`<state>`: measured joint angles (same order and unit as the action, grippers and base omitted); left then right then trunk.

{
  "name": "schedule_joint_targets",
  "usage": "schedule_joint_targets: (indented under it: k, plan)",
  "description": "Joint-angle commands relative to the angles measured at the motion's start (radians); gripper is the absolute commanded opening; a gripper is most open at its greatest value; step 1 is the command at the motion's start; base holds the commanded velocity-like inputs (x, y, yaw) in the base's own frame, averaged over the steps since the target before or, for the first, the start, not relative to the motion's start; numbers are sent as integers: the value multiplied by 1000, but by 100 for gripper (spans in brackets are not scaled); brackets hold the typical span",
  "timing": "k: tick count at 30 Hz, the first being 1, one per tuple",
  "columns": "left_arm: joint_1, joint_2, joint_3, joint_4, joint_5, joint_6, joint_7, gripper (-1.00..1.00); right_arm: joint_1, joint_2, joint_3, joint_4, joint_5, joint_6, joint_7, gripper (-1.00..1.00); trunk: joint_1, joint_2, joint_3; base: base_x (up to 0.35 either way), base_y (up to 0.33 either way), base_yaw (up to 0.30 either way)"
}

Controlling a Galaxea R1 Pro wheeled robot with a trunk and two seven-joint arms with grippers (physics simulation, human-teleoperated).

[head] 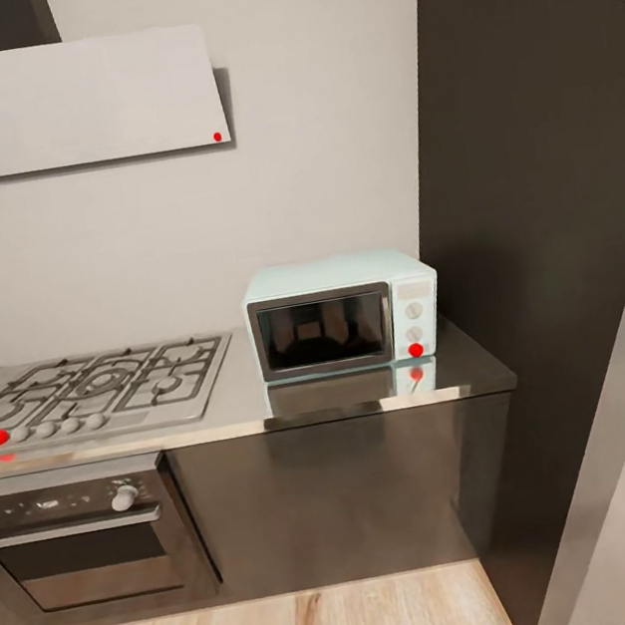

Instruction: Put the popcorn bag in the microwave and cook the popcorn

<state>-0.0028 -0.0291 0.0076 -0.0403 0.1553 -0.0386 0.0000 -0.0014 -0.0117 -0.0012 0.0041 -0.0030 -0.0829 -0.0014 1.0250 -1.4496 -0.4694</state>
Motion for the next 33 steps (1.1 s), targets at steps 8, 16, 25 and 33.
schedule_joint_targets:
  k: [8,16,25,33]
  plan:
    - [0,0,1,0,7,-3,0,100,0,0,-2,0,-4,4,-4,100,0,0,-1,0,0,0]
    - [0,0,1,-1,8,-3,0,100,0,-5,5,-6,12,0,-3,100,0,0,-1,0,0,0]
    - [0,-1,3,-1,9,-3,0,100,2,4,5,-474,92,184,13,100,0,0,-1,0,0,0]
    - [0,-2,4,-1,9,-3,0,100,0,67,5,-1209,91,743,12,100,0,0,-1,0,0,0]
